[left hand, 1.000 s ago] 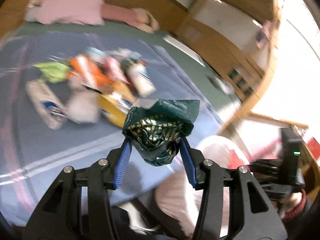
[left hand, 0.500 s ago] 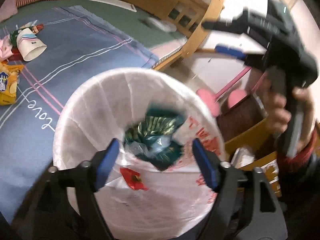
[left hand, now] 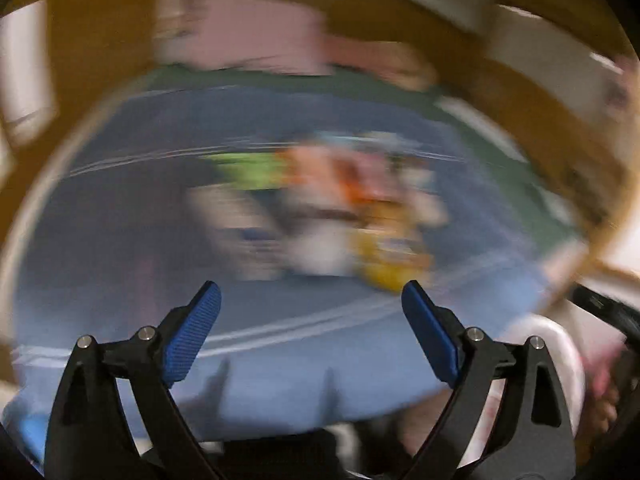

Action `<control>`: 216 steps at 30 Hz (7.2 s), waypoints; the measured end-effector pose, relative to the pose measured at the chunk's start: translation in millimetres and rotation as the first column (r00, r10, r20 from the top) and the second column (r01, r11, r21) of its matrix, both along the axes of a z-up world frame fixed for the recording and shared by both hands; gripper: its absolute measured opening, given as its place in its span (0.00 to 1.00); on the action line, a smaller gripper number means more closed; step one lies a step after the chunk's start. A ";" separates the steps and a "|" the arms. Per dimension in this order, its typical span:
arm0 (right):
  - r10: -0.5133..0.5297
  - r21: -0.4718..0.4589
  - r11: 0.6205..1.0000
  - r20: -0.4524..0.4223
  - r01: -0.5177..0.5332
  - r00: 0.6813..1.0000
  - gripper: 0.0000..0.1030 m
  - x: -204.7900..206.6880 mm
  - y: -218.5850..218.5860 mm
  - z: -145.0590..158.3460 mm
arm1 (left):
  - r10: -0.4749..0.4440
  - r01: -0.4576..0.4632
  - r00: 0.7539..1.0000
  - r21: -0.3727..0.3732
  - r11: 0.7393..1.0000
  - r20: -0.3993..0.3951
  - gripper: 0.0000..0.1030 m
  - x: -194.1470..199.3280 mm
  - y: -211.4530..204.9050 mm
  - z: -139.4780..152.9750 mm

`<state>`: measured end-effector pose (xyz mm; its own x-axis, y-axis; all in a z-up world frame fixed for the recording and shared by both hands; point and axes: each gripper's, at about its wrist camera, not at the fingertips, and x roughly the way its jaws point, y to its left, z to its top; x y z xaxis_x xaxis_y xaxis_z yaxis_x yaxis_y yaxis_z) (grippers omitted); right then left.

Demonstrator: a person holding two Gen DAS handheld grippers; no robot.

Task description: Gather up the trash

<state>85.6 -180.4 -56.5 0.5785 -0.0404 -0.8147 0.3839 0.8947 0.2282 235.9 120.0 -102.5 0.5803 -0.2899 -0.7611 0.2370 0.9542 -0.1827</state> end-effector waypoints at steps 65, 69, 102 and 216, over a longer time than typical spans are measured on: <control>0.450 0.062 0.889 0.060 -0.454 0.891 0.25 107.6 139.0 -23.4 | 0.077 -0.045 0.976 0.158 0.986 -0.204 0.40 114.9 6.3 -107.2; 0.489 -0.011 0.872 0.046 -0.489 0.871 0.24 118.9 166.2 -33.9 | 0.131 -0.104 0.976 0.155 0.982 -0.175 0.40 103.3 24.1 -89.8; 0.322 -0.029 0.946 0.147 -0.322 0.935 0.25 44.7 113.3 2.8 | 0.008 -0.014 0.993 0.044 0.999 0.114 0.40 -5.6 2.7 7.5; 0.171 0.135 0.979 -0.153 -0.151 0.973 0.69 97.2 119.9 -66.2 | 0.214 -0.288 0.920 -0.198 0.937 -0.328 0.93 23.1 91.2 -62.7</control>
